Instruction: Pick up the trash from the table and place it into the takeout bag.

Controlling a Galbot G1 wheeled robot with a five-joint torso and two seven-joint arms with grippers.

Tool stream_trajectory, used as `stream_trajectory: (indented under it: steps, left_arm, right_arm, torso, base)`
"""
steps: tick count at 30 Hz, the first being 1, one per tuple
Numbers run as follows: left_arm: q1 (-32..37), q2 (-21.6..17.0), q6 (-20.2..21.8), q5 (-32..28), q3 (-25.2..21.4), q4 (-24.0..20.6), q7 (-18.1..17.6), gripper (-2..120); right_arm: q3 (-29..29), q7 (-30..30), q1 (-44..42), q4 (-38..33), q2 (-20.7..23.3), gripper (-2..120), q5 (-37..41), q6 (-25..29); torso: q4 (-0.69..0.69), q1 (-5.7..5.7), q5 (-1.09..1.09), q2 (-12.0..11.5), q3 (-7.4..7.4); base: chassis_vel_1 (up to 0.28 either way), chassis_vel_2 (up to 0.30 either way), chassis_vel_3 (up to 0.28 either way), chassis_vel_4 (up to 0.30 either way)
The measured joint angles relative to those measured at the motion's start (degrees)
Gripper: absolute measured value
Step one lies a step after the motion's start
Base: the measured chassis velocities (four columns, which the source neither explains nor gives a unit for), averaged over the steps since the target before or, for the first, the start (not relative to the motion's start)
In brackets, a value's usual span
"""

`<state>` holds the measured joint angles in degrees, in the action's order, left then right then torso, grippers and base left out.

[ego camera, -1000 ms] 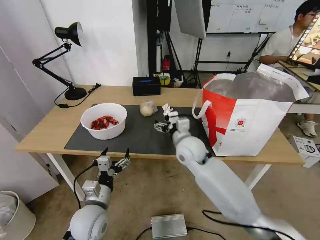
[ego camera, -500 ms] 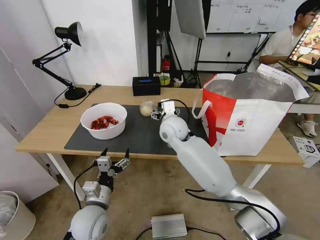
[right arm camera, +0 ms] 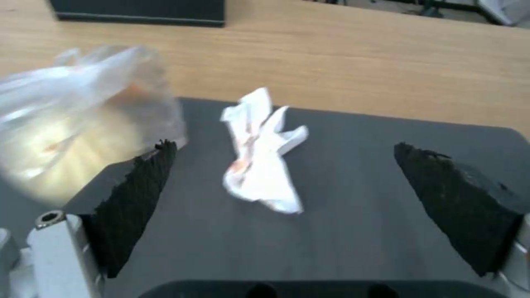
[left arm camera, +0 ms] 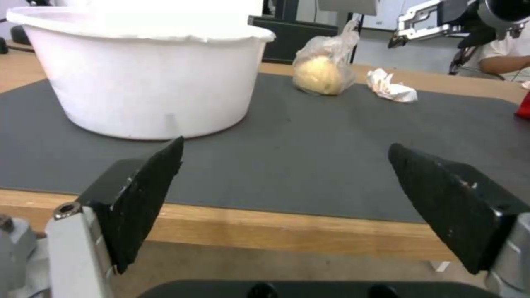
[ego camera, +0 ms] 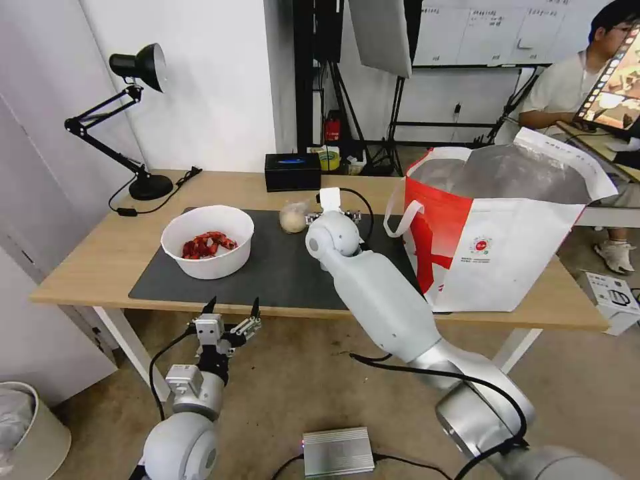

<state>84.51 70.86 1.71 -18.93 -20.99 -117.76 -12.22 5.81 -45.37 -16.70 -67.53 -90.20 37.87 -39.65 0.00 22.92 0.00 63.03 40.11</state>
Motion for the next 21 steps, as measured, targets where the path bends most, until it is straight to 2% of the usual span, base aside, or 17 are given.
stream_trajectory:
  steps: [21]
  left_arm:
    - [0.6, 0.9, -0.5, 1.3, 1.2, -0.1, 0.0, 100]
  right_arm:
    - [-2.3, 4.4, 4.0, 8.4, 0.0, 100, -0.1, 2.4]
  torso:
    - [0.01, 0.0, 0.0, 0.0, 0.0]
  base:
    - [0.0, 0.0, 0.0, 0.0]
